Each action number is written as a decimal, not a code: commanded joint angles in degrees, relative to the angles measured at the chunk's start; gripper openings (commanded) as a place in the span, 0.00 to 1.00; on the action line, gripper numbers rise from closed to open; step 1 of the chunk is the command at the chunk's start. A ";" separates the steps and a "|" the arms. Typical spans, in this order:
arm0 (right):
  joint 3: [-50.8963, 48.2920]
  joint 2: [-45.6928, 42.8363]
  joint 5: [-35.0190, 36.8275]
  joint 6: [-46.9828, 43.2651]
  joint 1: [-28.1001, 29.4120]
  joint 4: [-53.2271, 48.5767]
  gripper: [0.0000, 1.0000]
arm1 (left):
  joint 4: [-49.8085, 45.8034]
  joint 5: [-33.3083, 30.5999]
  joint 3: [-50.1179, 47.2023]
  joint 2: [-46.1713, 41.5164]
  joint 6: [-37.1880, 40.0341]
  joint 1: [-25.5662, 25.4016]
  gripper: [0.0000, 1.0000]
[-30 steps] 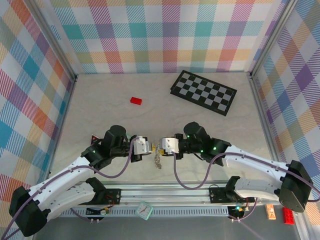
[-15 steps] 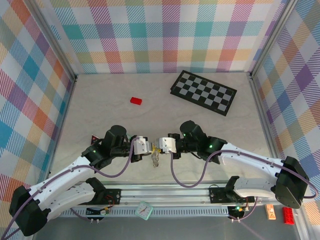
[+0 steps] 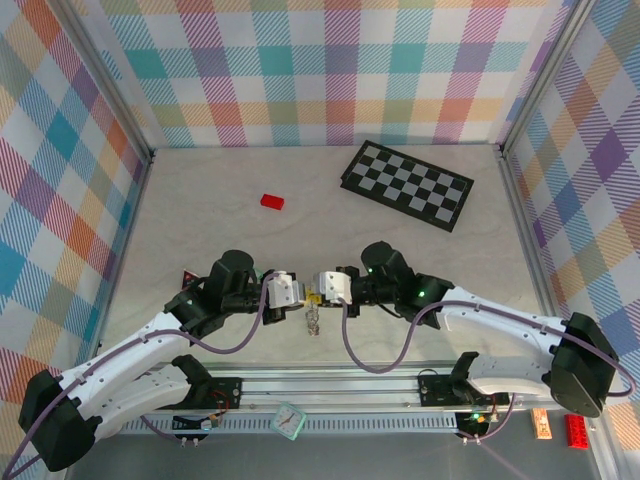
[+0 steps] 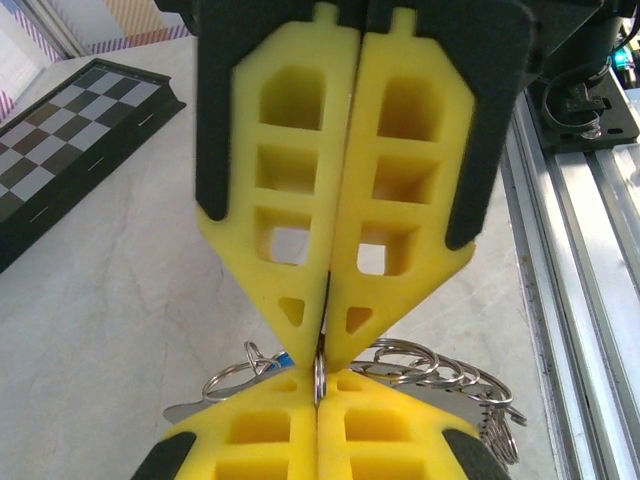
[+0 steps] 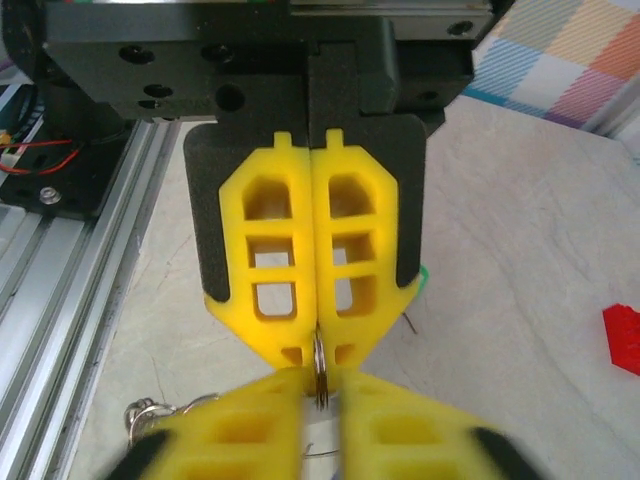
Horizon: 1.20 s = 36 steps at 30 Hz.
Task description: Put the keys on the keyring
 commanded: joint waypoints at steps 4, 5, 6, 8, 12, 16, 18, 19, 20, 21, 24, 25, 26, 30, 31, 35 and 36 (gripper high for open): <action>-8.74 -11.85 11.08 15.09 -9.68 9.73 0.42 | -5.17 -5.26 4.29 -1.39 -0.77 -0.23 0.00; -8.72 -12.45 9.78 14.97 -10.04 8.77 0.42 | -6.64 -5.40 5.18 -1.07 -0.72 -0.19 0.00; -8.18 -12.47 5.52 13.06 -9.98 6.89 0.41 | -10.10 -5.34 6.22 -0.61 -0.36 -0.23 0.00; -5.83 -10.95 -3.31 9.22 -9.46 2.02 0.40 | -13.25 -4.90 7.70 0.57 0.60 -0.19 0.00; 0.01 -5.12 -6.97 -2.35 -4.61 -6.70 0.40 | -18.89 -3.85 11.25 3.85 2.65 -0.23 0.00; 2.28 -1.23 -8.78 -3.68 -3.90 -4.61 0.34 | -25.27 -3.14 16.88 8.34 4.20 -0.19 0.00; 1.94 -0.45 -9.73 -1.83 -3.81 -1.17 0.32 | -27.38 -2.96 18.93 10.16 4.46 -0.19 0.00; 1.78 -0.01 -10.60 -0.73 -3.81 0.12 0.32 | -27.73 -2.87 19.49 10.69 4.46 -0.23 0.00; 1.64 0.42 -10.90 -0.24 -3.66 0.64 0.32 | -27.59 -2.71 19.65 11.01 4.33 -0.18 0.00; 1.53 0.93 -10.54 0.32 -3.49 1.31 0.32 | -27.25 -2.29 19.61 11.19 4.29 -0.23 0.00; 0.37 1.86 -8.71 1.28 -3.04 4.35 0.31 | -25.93 -1.17 19.46 11.36 3.85 -0.23 0.00; -0.10 2.12 -8.16 1.83 -3.02 5.84 0.32 | -25.72 -0.80 19.48 11.45 3.76 -0.21 0.00; -0.41 2.35 -7.74 2.29 -3.02 7.02 0.32 | -25.59 -0.53 19.48 11.54 3.76 -0.23 0.00; -0.43 3.79 -8.46 2.73 -2.85 8.62 0.32 | -25.72 -0.54 19.87 12.08 3.76 -0.23 0.00; -0.37 4.21 -8.86 2.71 -2.85 8.84 0.32 | -25.81 -0.50 19.90 12.21 3.76 -0.23 0.00; 0.10 5.51 -9.59 2.60 -2.69 9.20 0.27 | -25.41 -0.15 20.02 12.34 3.63 -0.23 0.00; 0.32 5.86 -9.68 2.51 -2.67 9.06 0.24 | -25.16 -0.15 20.05 12.45 3.50 -0.23 0.00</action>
